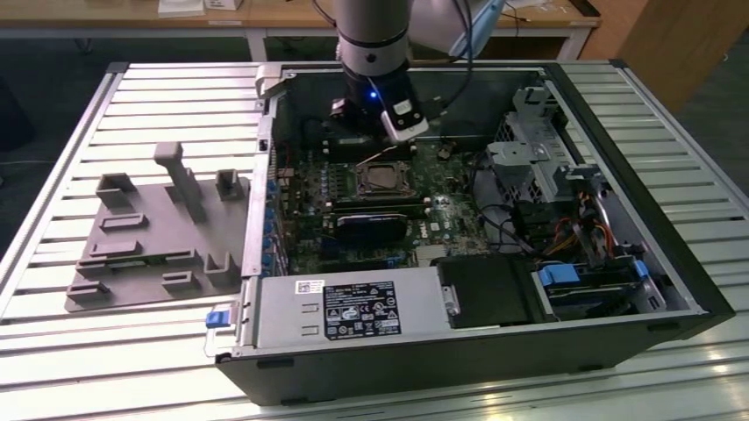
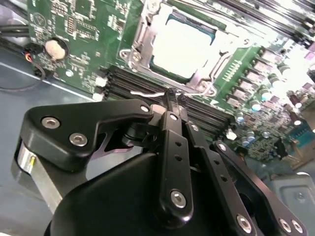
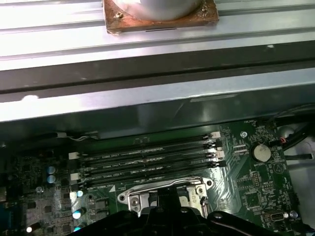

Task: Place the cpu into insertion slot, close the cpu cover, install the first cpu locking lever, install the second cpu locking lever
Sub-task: 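Install the first cpu locking lever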

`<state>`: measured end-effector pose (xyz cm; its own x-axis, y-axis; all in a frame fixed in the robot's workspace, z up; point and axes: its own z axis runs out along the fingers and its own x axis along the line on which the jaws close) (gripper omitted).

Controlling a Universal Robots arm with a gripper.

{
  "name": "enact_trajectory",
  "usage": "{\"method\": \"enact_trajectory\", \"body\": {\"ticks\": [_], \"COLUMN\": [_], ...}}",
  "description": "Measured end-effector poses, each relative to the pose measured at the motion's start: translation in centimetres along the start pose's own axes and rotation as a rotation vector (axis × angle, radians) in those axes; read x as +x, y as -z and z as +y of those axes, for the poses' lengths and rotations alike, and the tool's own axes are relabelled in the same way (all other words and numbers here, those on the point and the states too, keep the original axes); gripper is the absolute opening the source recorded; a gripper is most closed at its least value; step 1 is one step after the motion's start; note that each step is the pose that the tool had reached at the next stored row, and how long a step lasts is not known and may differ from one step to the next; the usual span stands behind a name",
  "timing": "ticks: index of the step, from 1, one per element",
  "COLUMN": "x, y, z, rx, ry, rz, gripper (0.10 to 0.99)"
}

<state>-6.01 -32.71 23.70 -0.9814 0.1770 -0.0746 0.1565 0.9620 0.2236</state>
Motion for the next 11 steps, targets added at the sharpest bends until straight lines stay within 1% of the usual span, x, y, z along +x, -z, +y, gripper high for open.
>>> {"method": "enact_trajectory", "body": {"ticks": [3,5,7,10,11], "x": [-0.57,-0.77,-0.78,-0.75,-0.74], "y": [-0.18,-0.31,-0.49,-0.83,-0.96], "z": [0.10,0.11,0.09,0.04,0.03], "rx": [0.005,0.008,0.009,0.008,0.008], "ry": [0.000,0.001,0.001,0.002,0.002], "rz": [-0.0008,-0.0014,-0.0024,-0.0080,-0.0086], "gripper": [0.102,0.102,0.102,0.102,0.102]}}
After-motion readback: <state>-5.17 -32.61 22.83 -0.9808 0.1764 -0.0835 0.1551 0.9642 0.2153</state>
